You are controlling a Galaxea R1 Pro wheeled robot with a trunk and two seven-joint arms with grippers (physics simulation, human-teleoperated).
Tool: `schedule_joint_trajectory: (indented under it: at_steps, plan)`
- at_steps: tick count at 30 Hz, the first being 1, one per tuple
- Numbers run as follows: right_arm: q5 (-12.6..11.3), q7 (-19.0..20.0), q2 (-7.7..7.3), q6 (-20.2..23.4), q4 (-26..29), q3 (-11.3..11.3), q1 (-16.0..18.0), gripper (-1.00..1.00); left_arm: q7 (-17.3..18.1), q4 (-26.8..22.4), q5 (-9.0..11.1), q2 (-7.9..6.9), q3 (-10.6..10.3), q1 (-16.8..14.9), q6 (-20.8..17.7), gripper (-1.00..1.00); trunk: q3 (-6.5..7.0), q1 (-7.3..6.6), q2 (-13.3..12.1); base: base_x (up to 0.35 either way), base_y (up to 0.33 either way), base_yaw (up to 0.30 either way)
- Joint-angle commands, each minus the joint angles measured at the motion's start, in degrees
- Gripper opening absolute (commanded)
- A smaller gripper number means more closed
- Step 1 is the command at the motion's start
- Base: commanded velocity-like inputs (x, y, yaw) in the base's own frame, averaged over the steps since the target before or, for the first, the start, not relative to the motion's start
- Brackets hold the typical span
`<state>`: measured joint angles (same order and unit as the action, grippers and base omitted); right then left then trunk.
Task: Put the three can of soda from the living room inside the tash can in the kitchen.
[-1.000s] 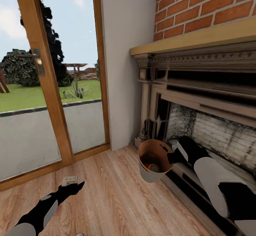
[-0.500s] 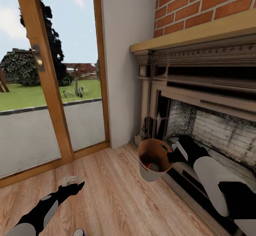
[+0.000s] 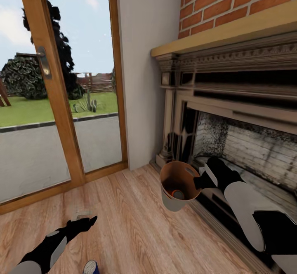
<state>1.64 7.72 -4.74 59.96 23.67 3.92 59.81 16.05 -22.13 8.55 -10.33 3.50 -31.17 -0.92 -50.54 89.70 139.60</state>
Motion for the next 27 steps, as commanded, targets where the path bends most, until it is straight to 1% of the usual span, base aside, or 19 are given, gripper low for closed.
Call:
schedule_joint_trajectory:
  at_steps: [1,7,8,9,10,11,13,16,20,22,23,24,27]
  plan:
    - [-1.11,0.11,0.00,0.04,0.06,-0.16,0.05,-1.00,-0.01,1.20,0.04,0.02,0.05,-0.02,0.09,1.00,-0.17,0.22,0.42,0.000,0.000,0.000]
    - [-1.11,0.11,0.00,0.04,0.06,-0.08,0.02,-1.00,0.10,2.83,-0.01,0.32,0.10,-0.06,0.35,1.00,-1.25,1.53,2.83,0.000,0.000,0.000]
    - [-1.11,0.11,0.00,0.04,0.06,-0.07,0.03,-1.00,0.14,2.89,-0.01,0.49,0.10,-0.07,0.27,1.00,-1.43,1.75,3.23,0.000,0.000,0.000]
    - [-1.11,0.11,0.00,0.04,0.06,-0.06,0.03,-1.00,0.23,2.98,-0.02,1.12,0.08,-0.16,-0.06,1.00,-1.61,1.97,3.63,0.000,0.000,0.000]
    - [-1.11,0.11,0.00,0.04,0.06,-0.06,0.04,-1.00,0.26,3.01,-0.02,1.44,0.07,-0.20,-0.21,1.00,-1.83,2.00,3.65,0.000,0.000,0.000]
    - [-1.11,0.11,0.00,0.04,0.06,-0.09,0.04,-1.00,0.32,3.06,-0.02,2.00,0.00,-0.32,-0.86,1.00,-2.05,2.03,3.66,0.000,0.000,0.000]
    - [-1.11,0.11,0.00,0.04,0.06,-0.10,0.04,-1.00,0.29,3.07,-0.02,2.37,-0.18,-0.45,-2.01,1.00,-2.49,2.08,3.69,0.000,0.000,0.000]
    - [-1.07,0.11,0.04,0.04,0.06,-0.07,0.03,-1.00,0.22,2.97,0.00,2.86,-0.85,-0.79,-5.67,1.00,-3.16,2.15,3.73,0.000,0.000,0.000]
    - [-1.04,0.11,0.01,0.04,0.06,-0.06,0.04,-1.00,0.05,2.97,0.04,2.98,-1.03,-1.09,-7.46,1.00,-4.04,2.26,3.78,0.000,0.000,0.000]
    - [-1.03,0.11,0.00,0.04,0.06,-0.05,0.00,-1.00,-0.41,2.95,0.08,2.99,-1.11,-1.18,-9.05,1.00,-4.48,2.31,3.81,0.000,0.000,0.000]
    - [-1.03,0.11,0.00,0.04,0.06,-0.05,-0.01,-1.00,-1.47,2.91,0.16,2.95,-1.20,-1.22,-10.46,1.00,-4.71,2.34,3.82,0.000,0.000,0.000]
    - [-1.03,0.11,0.05,0.04,0.06,-0.05,-0.02,-1.00,-2.10,2.87,0.22,2.85,-1.24,-1.25,-11.03,1.00,-4.93,2.36,3.84,0.000,0.000,0.000]
    - [-1.04,0.11,0.22,0.04,0.06,-0.01,-0.01,-1.00,-2.78,2.89,0.25,2.62,-1.29,-1.78,-11.65,1.00,-5.59,2.44,3.88,0.000,0.000,0.000]
